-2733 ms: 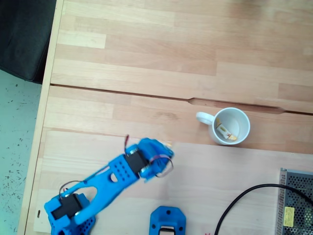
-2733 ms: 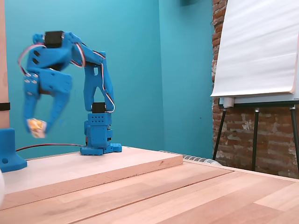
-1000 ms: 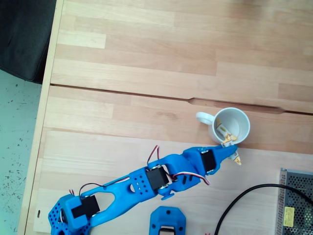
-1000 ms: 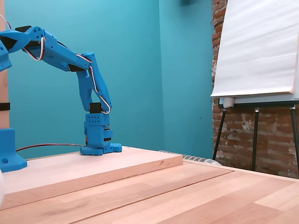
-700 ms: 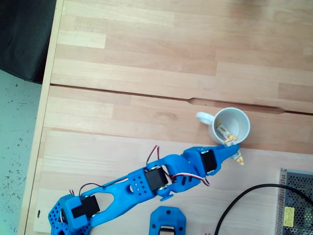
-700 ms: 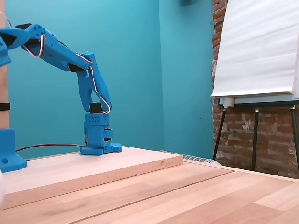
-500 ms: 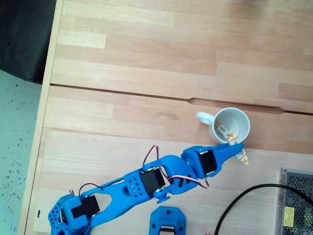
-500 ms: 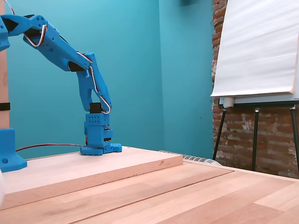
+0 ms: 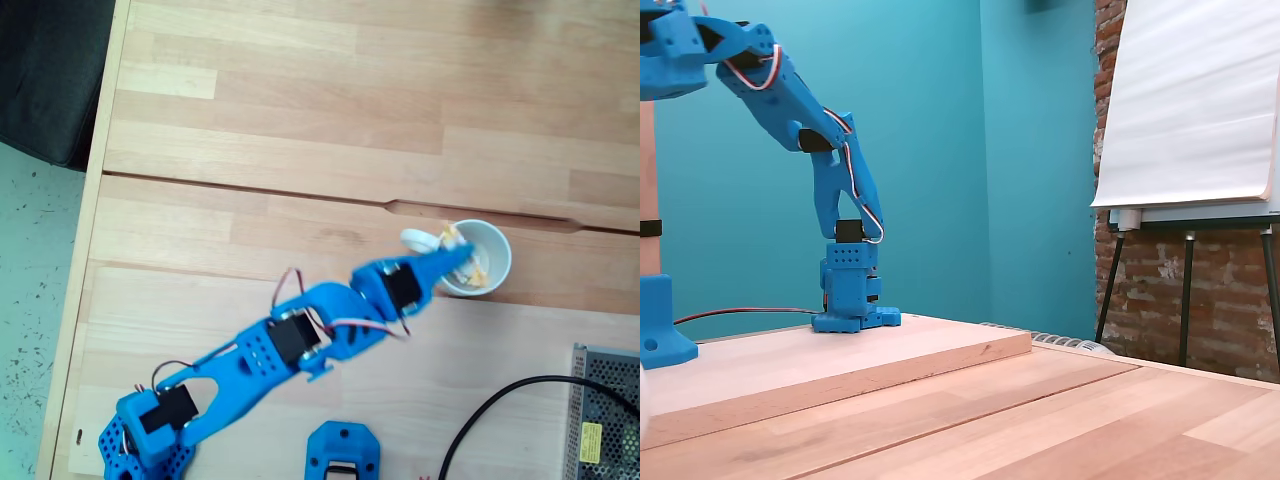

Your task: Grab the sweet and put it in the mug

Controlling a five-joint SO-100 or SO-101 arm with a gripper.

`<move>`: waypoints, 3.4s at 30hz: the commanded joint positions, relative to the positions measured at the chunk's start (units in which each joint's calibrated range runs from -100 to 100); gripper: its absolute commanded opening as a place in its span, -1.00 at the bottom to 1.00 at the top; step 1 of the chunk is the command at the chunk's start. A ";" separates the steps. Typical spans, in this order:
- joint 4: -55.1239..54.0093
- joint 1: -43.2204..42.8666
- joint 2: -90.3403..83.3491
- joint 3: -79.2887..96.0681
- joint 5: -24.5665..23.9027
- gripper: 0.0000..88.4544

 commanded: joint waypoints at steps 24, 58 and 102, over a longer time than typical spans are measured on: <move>-0.93 3.38 2.01 -0.73 -0.34 -0.90; -1.25 4.04 -0.32 -2.87 -0.39 -0.90; -0.44 -1.05 5.36 2.03 -6.50 -0.90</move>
